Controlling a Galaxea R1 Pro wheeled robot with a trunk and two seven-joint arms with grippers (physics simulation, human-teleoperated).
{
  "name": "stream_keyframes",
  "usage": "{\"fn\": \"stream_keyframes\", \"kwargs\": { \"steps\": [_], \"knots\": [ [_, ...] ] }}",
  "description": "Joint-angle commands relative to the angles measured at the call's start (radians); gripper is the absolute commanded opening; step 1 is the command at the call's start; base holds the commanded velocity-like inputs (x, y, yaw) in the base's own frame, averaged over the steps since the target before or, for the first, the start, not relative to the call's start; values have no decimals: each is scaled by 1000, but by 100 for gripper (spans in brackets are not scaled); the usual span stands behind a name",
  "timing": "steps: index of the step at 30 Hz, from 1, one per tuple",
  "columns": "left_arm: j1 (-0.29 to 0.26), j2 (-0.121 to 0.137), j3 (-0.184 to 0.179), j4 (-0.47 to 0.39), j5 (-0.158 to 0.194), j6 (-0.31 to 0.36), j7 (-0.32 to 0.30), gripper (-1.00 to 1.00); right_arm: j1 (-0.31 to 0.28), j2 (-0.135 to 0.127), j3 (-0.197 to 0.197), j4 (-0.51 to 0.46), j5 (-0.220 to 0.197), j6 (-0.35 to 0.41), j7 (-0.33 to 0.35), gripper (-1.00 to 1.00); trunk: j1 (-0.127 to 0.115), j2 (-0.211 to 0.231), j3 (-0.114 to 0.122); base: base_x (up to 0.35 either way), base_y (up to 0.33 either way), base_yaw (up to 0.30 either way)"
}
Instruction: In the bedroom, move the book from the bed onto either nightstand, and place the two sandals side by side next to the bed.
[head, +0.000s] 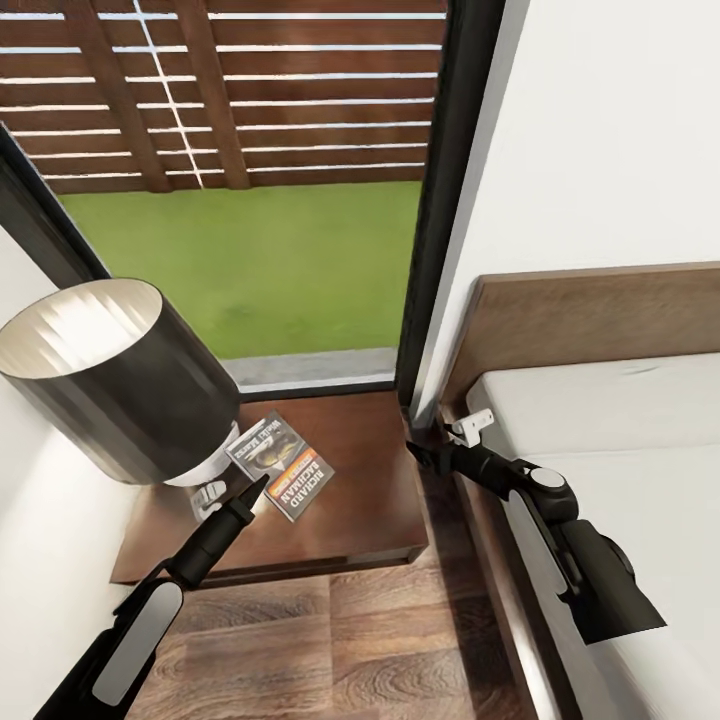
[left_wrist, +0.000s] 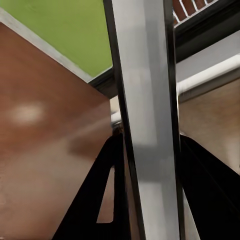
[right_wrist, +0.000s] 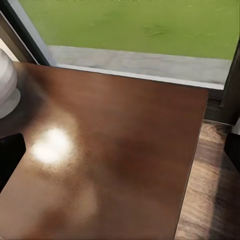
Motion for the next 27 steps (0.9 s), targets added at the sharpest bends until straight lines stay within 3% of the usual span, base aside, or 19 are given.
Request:
{"fn": "stream_keyframes", "kwargs": {
  "steps": [1, 10, 12, 20, 27],
  "knots": [
    [0, 1, 0, 3, 12, 8, -3, -100, -1, -1, 1, -1, -10, 8, -2, 100, 4, -8, -2, 0, 0, 0],
    [0, -1, 4, 44, 13, 7, -3, -100, -1, -1, 4, 5, -5, 9, -3, 100, 38, -71, -17, 0, 0, 0],
    [0, -19, 3, 46, 10, 6, -3, -100, -1, -1, 5, 6, -4, 10, -2, 100, 46, -85, -23, 0, 0, 0],
    [0, -44, -1, 48, 7, 4, -2, -100, -1, -1, 5, 7, -5, 11, -4, 100, 77, -141, -47, 0, 0, 0],
    [0, -47, -2, 48, 10, 4, -1, -100, -1, -1, 5, 7, -5, 9, -5, 100, 104, -190, -69, 0, 0, 0]
  ]
}}
